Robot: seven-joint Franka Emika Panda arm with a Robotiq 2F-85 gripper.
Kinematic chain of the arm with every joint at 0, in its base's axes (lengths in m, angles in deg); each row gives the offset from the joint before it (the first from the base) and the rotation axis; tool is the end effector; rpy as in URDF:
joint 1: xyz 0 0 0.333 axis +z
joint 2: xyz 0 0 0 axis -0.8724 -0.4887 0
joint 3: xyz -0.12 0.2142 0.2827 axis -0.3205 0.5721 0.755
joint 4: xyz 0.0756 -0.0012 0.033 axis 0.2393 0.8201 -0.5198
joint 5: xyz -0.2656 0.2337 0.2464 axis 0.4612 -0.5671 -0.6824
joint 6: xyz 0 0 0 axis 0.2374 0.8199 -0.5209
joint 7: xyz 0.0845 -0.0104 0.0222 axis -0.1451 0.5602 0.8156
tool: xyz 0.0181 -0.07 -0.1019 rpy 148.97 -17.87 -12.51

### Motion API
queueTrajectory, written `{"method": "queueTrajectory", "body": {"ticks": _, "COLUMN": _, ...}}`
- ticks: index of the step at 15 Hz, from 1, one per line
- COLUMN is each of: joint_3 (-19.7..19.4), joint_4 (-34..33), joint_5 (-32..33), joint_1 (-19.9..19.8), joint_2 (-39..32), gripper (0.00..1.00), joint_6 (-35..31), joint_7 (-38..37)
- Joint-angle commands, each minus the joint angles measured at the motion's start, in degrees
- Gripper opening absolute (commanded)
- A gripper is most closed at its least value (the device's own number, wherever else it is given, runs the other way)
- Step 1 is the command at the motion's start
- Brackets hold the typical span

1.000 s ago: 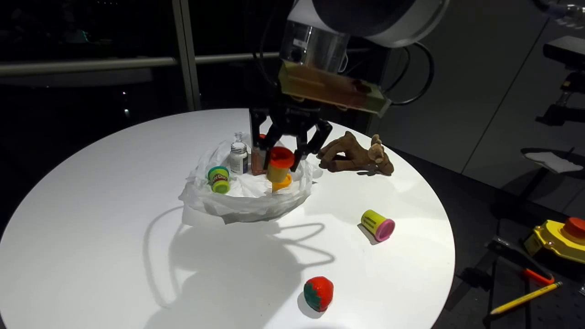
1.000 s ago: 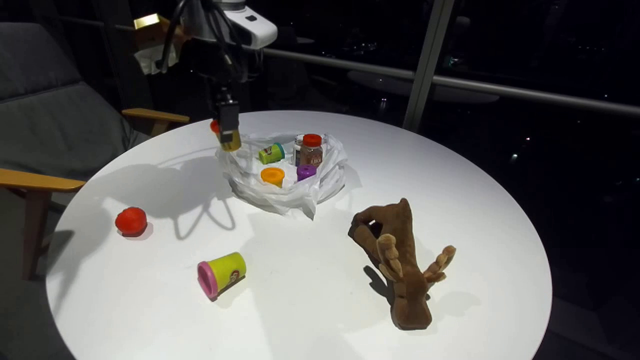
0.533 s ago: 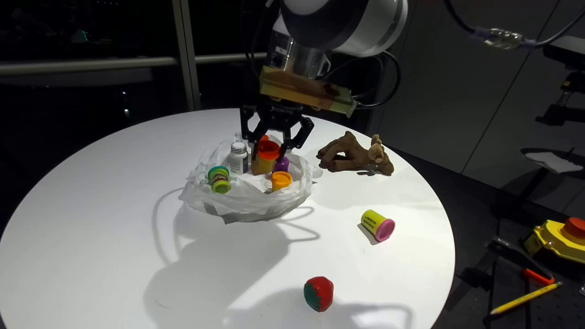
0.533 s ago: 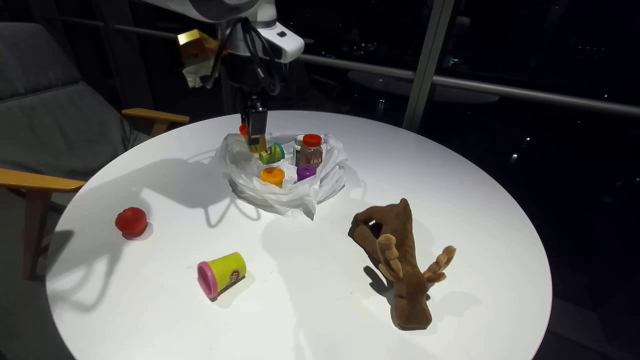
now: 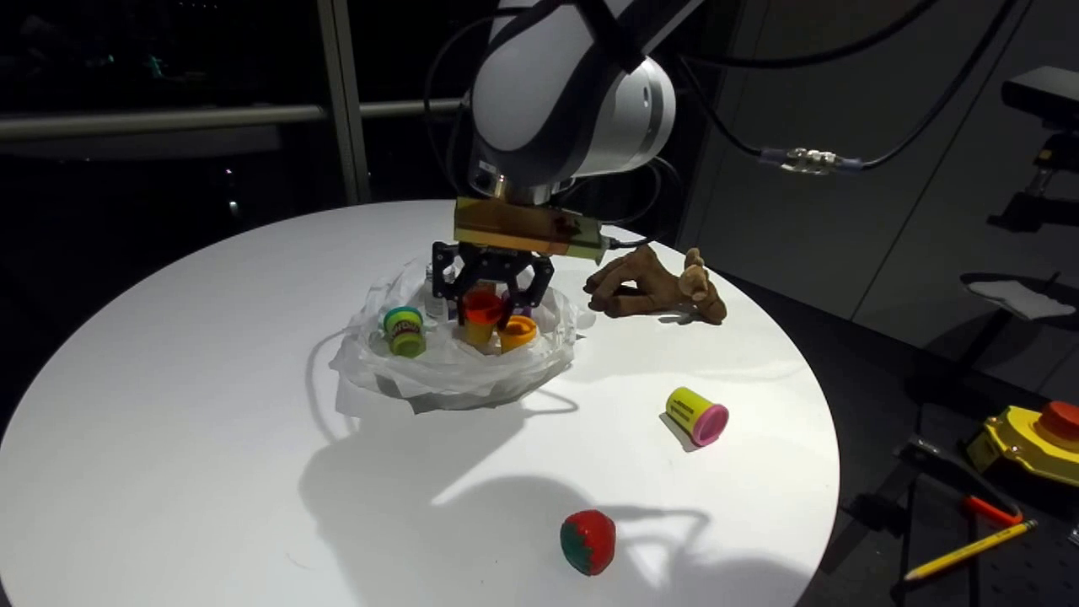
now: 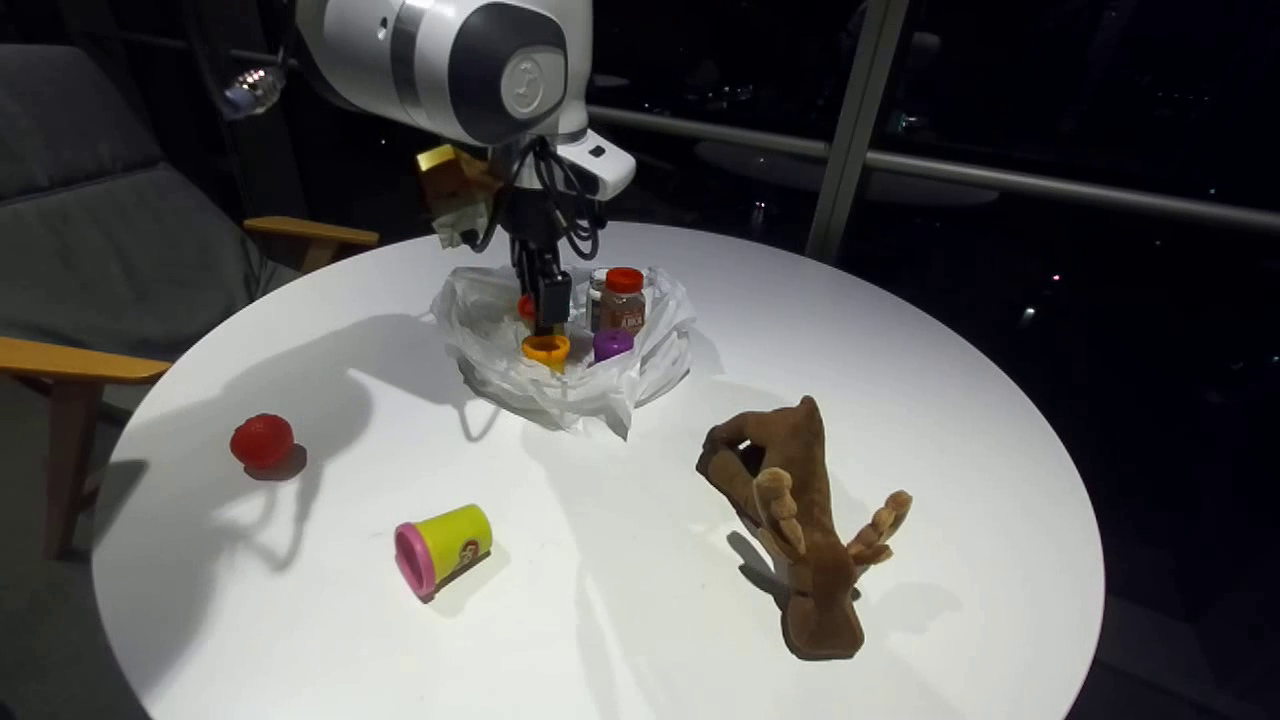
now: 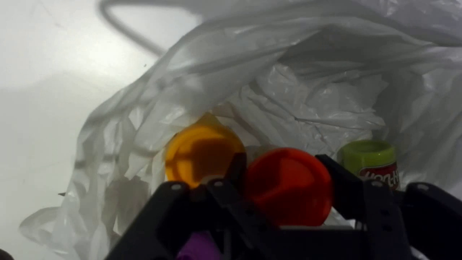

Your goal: Put the objects on the table in the plastic

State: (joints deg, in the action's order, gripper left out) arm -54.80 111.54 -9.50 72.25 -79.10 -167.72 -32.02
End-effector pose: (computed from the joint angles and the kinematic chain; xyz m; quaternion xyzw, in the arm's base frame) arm 0.7222 0.1177 0.1898 -0.9475 0.3108 -0.0448 0.0597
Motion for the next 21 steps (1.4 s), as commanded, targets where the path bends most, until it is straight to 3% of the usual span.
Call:
{"method": "queueTrajectory", "body": {"ticks": 1, "joint_3": -1.08, "joint_4": -5.61, "joint_5": 1.02, "joint_1": 1.21, "joint_2": -4.02, "gripper": 0.28, "joint_6": 0.49, "joint_7": -1.77}}
{"method": "queueTrajectory", "body": {"ticks": 4, "joint_3": -1.66, "joint_4": -6.58, "joint_5": 1.30, "joint_1": 1.79, "joint_2": -4.35, "gripper": 0.28, "joint_6": 0.06, "joint_7": -2.26}}
{"method": "queueTrajectory", "body": {"ticks": 5, "joint_3": -1.86, "joint_4": -6.59, "joint_5": 1.39, "joint_1": 1.89, "joint_2": -4.16, "gripper": 0.69, "joint_6": 0.04, "joint_7": -2.32}}
{"method": "queueTrajectory", "body": {"ticks": 9, "joint_3": -2.74, "joint_4": -3.69, "joint_5": 1.37, "joint_1": 2.41, "joint_2": -0.68, "gripper": 1.00, "joint_6": -1.49, "joint_7": -2.93}}
{"method": "queueTrajectory", "body": {"ticks": 14, "joint_3": -2.15, "joint_4": 4.75, "joint_5": 0.33, "joint_1": 2.50, "joint_2": 9.05, "gripper": 1.00, "joint_6": -3.15, "joint_7": -3.35}}
{"method": "queueTrajectory", "body": {"ticks": 21, "joint_3": 6.28, "joint_4": 25.91, "joint_5": -5.51, "joint_1": 1.07, "joint_2": 27.69, "gripper": 1.00, "joint_6": -0.42, "joint_7": -0.33}}
